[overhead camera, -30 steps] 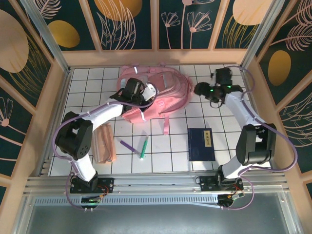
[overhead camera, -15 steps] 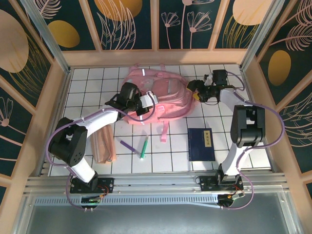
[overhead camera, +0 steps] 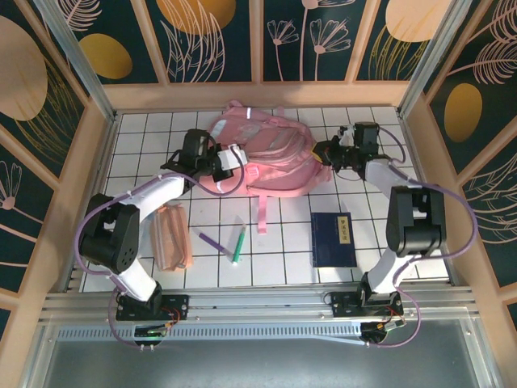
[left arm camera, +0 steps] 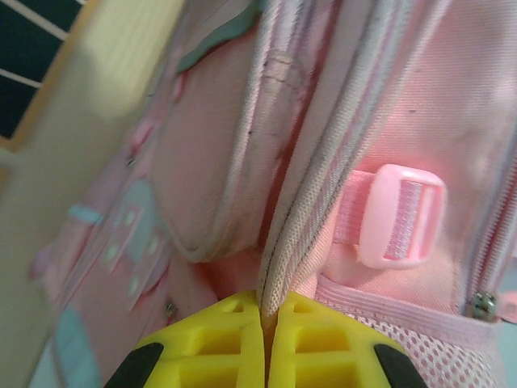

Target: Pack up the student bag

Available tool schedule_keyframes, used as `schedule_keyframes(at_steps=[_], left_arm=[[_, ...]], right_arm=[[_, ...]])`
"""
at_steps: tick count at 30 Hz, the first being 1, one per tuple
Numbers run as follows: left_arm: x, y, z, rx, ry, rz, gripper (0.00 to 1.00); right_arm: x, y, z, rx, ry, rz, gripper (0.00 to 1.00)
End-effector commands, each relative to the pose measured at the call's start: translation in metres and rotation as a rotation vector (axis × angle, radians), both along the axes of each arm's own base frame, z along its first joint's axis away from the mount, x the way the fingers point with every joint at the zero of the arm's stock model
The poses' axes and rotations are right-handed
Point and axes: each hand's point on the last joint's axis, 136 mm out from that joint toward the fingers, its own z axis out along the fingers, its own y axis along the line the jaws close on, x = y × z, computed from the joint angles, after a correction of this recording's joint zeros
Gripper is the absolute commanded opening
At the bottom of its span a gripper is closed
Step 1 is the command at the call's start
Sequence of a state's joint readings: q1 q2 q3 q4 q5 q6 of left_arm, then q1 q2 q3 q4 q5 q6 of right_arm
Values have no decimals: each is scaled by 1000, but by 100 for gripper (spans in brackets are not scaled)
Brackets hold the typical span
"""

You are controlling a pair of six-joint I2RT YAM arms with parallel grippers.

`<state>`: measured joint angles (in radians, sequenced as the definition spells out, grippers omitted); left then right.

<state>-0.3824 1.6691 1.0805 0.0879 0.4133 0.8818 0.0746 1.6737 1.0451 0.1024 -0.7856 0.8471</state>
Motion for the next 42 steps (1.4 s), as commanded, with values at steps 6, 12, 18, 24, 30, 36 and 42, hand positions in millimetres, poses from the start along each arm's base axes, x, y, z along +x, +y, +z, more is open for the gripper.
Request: schedule_keyframes(at_steps=[6,12,18,24,30,36,42], left_arm=[[54,39,-7,12,-168,188,0],[35,36,-2,-39,-83,176,30],[-29,13,51,-256,38,124,66],[-74,-29,76,-334,33,95,85],[-48,-55,64,-286,-34,234,88],[6,-11,39,-226,-191,605,88],[37,-11,34,-281,-198,661,86]], right_arm=[[-47,38,121,371,-440,86,0],[-58,60,125,436,-528,11,0],[-52,85,129,533,-570,-7,0],[-43,103,131,528,-603,10,0],[-47,115,126,531,-588,44,0],[-62,113,108,475,-559,55,3],[-75,113,94,379,-552,84,12]])
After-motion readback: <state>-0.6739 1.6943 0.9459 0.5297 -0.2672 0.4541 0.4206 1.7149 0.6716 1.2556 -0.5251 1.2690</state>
